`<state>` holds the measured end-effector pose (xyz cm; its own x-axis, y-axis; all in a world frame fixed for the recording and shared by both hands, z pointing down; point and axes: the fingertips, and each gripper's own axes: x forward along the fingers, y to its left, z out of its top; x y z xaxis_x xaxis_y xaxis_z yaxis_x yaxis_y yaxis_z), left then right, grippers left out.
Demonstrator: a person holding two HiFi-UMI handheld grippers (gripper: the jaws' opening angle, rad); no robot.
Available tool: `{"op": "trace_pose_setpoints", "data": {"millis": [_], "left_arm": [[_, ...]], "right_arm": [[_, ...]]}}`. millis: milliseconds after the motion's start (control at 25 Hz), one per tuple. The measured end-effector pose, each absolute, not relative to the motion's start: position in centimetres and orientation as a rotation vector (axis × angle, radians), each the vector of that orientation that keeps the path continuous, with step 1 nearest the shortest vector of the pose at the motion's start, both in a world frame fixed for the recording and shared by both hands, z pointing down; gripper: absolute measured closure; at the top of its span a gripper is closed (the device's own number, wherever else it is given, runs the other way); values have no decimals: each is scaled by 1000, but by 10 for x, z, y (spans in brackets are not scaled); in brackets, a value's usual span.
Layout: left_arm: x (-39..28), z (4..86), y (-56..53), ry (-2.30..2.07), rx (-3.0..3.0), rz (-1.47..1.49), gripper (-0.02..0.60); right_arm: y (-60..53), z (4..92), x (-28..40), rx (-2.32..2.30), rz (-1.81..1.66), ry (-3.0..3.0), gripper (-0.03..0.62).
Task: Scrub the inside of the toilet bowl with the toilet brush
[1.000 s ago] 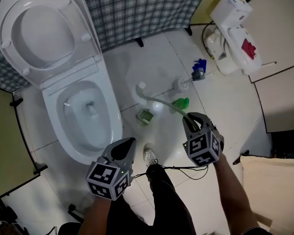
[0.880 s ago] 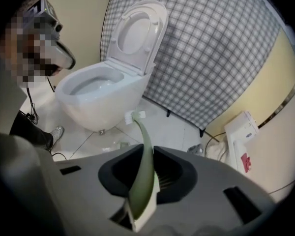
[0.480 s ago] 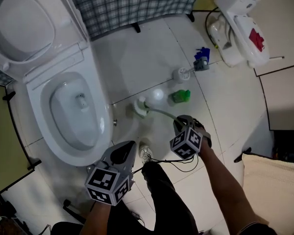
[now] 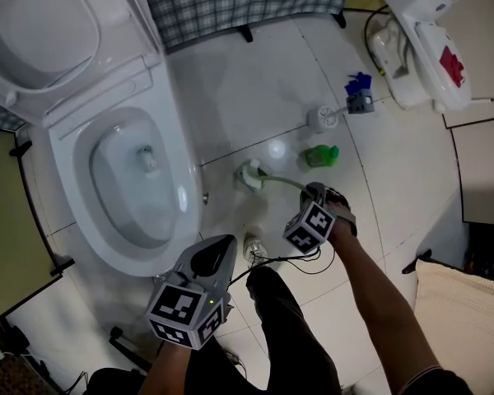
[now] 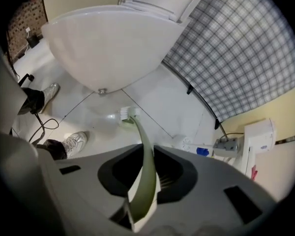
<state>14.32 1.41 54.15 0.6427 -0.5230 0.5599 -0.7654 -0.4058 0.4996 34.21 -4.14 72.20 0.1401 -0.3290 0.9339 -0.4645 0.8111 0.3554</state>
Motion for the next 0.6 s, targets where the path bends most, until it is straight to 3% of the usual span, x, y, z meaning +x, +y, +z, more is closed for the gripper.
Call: {"op": "trace_pose_setpoints", "data": {"millis": [600], "left_arm": [[130,542,8,-1001,2096,380,575]], "right_arm": [[-53,729,327,736,48,-1467,503]]}}
